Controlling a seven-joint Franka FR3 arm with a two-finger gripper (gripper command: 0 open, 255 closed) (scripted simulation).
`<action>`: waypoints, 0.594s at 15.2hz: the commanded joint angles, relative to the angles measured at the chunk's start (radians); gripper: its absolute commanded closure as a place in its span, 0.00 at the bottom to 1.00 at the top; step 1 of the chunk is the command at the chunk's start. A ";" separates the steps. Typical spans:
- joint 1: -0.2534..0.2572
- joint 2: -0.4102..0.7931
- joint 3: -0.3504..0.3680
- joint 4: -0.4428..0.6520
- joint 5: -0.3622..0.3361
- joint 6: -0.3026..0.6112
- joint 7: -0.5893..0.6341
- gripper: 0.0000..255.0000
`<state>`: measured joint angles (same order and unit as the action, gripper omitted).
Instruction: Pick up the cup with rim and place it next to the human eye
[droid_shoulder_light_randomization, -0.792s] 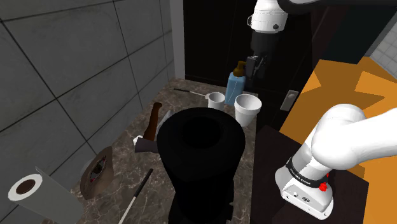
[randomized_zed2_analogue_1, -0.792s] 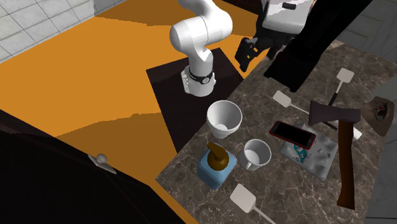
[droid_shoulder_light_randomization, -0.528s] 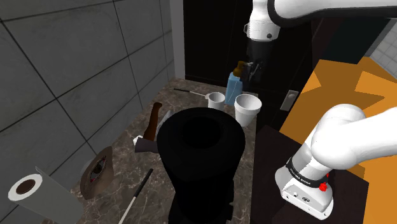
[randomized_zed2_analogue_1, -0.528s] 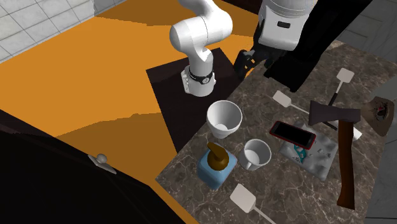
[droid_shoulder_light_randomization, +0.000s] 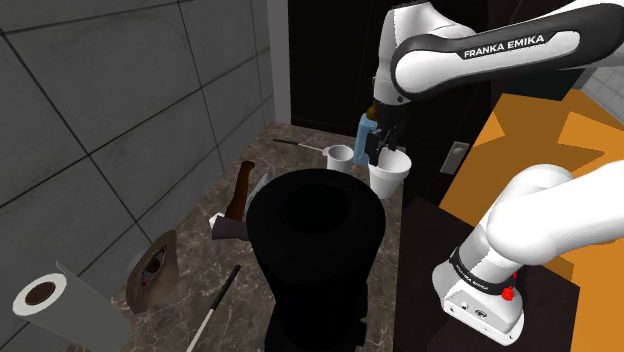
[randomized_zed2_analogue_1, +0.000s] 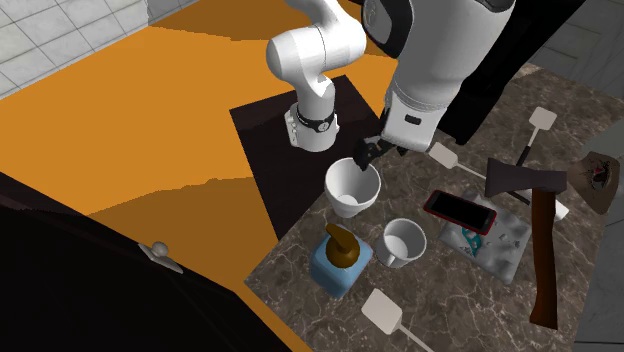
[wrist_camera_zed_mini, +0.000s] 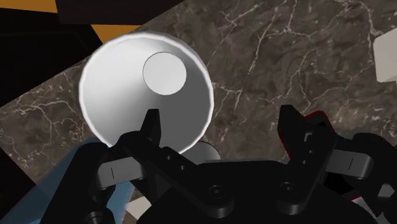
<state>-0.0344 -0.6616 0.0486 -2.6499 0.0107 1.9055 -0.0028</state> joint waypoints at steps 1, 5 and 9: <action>-0.006 0.027 0.000 -0.028 -0.007 0.057 0.003 0.00; -0.007 0.044 0.001 -0.072 -0.007 0.118 0.004 0.00; -0.007 0.058 0.001 -0.099 -0.007 0.159 0.004 0.00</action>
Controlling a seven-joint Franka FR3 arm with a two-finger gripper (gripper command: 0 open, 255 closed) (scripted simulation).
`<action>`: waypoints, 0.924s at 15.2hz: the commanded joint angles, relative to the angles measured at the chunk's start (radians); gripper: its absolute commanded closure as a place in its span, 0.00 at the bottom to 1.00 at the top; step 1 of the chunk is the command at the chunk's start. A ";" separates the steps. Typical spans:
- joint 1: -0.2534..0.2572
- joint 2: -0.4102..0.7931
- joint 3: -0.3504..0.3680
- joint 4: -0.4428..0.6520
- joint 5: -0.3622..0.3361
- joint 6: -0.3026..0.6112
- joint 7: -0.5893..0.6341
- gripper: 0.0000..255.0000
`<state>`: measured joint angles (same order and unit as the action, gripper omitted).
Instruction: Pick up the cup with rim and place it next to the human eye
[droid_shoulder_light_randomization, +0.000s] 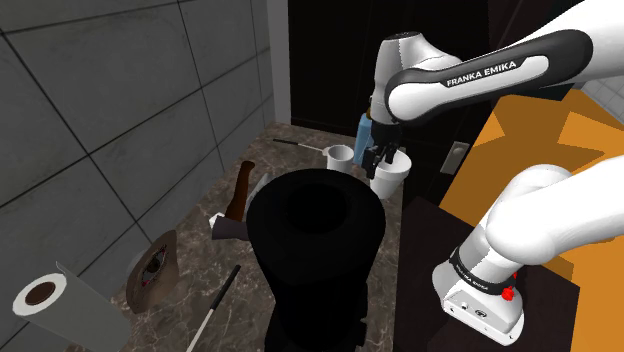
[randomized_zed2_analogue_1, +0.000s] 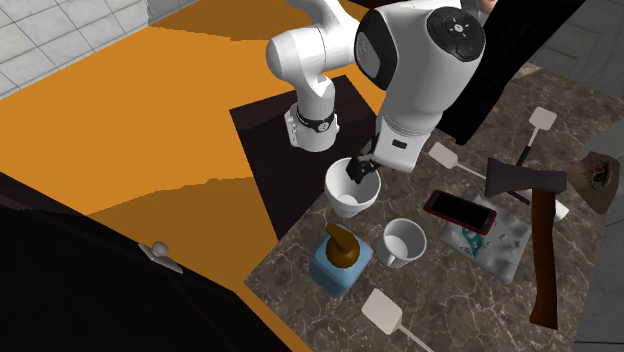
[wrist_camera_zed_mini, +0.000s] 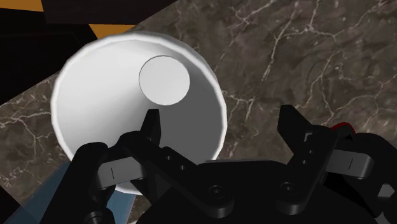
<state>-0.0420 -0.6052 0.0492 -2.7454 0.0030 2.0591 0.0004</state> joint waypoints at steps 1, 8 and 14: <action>0.000 0.002 0.001 -0.004 0.000 0.006 0.001 0.00; 0.000 0.002 0.001 -0.004 0.000 0.005 0.001 1.00; 0.000 0.002 0.001 -0.004 0.000 0.006 0.001 1.00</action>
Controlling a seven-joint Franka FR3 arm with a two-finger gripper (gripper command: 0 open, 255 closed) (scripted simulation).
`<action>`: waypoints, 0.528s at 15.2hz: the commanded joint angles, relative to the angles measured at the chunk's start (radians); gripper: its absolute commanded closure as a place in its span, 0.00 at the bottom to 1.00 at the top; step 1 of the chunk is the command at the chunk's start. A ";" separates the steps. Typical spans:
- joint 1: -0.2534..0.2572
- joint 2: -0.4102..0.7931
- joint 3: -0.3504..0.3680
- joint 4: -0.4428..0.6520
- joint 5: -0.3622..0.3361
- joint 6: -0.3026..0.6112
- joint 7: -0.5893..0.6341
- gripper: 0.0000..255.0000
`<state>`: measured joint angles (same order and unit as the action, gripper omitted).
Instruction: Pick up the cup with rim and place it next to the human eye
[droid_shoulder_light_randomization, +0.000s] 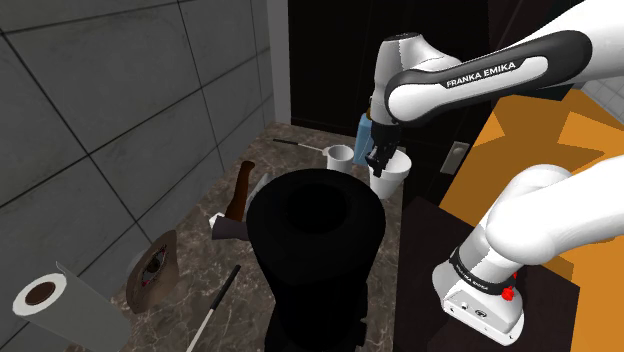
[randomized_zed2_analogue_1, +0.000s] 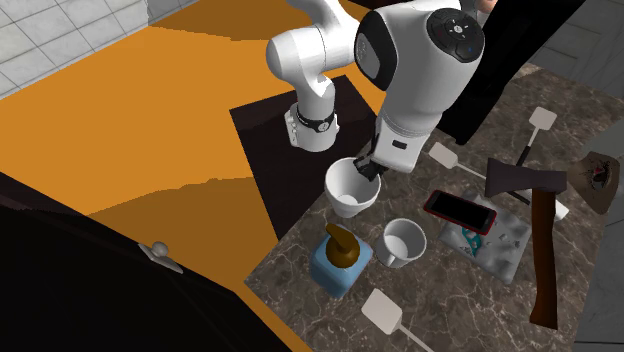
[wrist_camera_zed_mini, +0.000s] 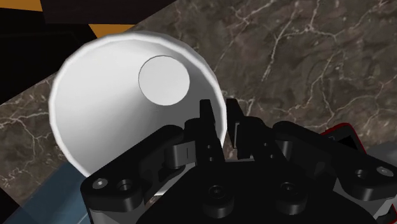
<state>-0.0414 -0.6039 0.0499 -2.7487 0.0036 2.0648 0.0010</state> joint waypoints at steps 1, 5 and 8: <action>0.000 0.000 0.000 0.000 0.000 0.000 0.000 1.00; 0.000 -0.014 -0.001 0.018 0.000 -0.033 -0.001 1.00; 0.000 -0.033 -0.002 0.048 0.000 -0.081 -0.002 1.00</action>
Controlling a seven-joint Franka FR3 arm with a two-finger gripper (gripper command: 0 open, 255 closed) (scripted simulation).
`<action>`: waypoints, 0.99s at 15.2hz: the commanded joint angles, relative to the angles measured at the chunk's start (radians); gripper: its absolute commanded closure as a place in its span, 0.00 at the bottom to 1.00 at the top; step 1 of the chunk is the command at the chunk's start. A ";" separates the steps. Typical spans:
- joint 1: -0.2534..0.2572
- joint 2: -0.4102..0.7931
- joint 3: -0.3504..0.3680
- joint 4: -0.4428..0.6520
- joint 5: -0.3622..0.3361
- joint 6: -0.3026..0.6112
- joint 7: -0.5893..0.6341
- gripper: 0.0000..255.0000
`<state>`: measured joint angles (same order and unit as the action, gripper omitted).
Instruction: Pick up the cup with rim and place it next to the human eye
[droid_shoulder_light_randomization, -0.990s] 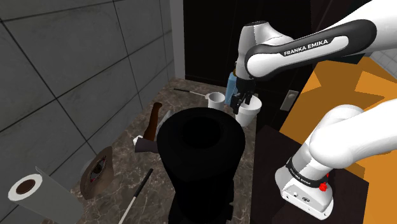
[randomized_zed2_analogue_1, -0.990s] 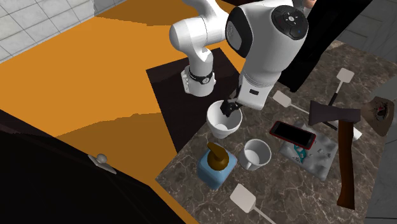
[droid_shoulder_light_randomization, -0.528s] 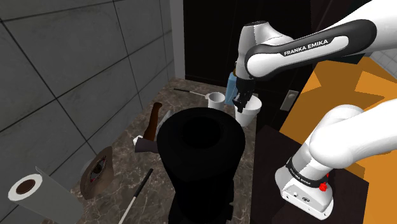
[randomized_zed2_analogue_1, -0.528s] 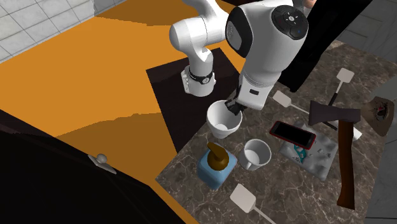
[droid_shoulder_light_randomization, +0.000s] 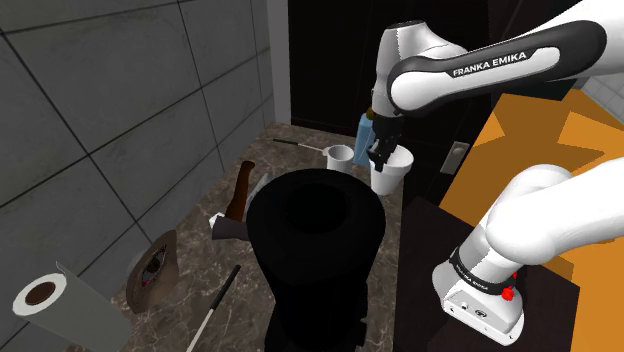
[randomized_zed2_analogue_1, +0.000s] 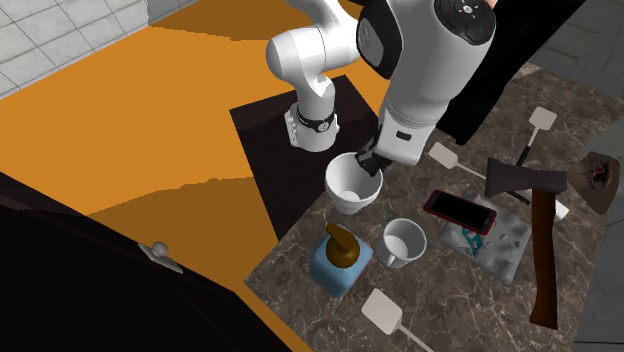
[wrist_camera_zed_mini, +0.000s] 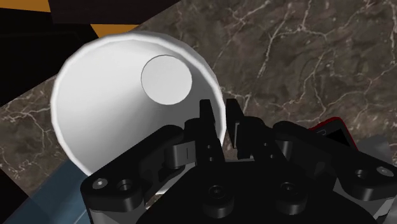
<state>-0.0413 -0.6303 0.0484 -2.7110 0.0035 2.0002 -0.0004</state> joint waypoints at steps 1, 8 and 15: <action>0.000 -0.012 -0.001 0.020 0.000 -0.032 -0.001 1.00; 0.000 -0.041 -0.003 0.097 -0.001 -0.138 -0.003 1.00; -0.001 -0.056 -0.005 0.182 -0.002 -0.238 -0.005 1.00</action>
<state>-0.0409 -0.6880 0.0455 -2.5417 0.0033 1.7733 -0.0032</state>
